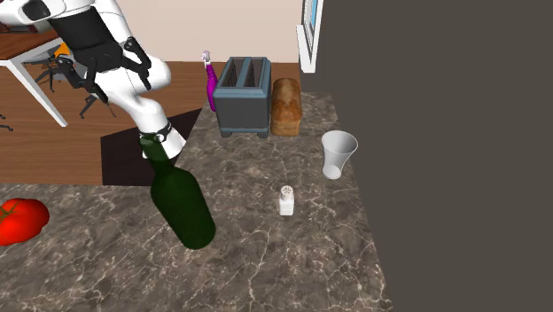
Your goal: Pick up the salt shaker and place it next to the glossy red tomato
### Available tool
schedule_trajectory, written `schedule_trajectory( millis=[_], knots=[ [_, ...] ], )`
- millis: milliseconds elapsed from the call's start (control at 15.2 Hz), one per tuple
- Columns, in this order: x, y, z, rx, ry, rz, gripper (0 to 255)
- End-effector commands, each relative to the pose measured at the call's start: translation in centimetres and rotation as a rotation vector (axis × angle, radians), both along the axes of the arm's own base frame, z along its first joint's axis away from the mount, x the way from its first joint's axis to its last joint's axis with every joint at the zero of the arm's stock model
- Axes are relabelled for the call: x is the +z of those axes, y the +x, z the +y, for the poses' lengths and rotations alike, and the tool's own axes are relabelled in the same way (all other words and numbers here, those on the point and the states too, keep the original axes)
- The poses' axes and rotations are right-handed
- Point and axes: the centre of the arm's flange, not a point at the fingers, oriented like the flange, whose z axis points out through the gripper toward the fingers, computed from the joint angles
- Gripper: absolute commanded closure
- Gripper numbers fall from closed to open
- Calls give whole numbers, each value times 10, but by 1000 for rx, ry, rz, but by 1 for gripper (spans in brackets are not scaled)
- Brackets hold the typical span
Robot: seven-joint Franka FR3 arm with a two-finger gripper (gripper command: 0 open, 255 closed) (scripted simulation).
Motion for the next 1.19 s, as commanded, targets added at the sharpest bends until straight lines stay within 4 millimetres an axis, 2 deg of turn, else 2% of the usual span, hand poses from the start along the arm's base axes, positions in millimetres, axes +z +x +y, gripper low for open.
schedule_trajectory(
  millis=[0,1122],
  knots=[
    [0,0,0,0,0,0,0],
    [-98,136,151,51,-82,-67,0]
  ],
)
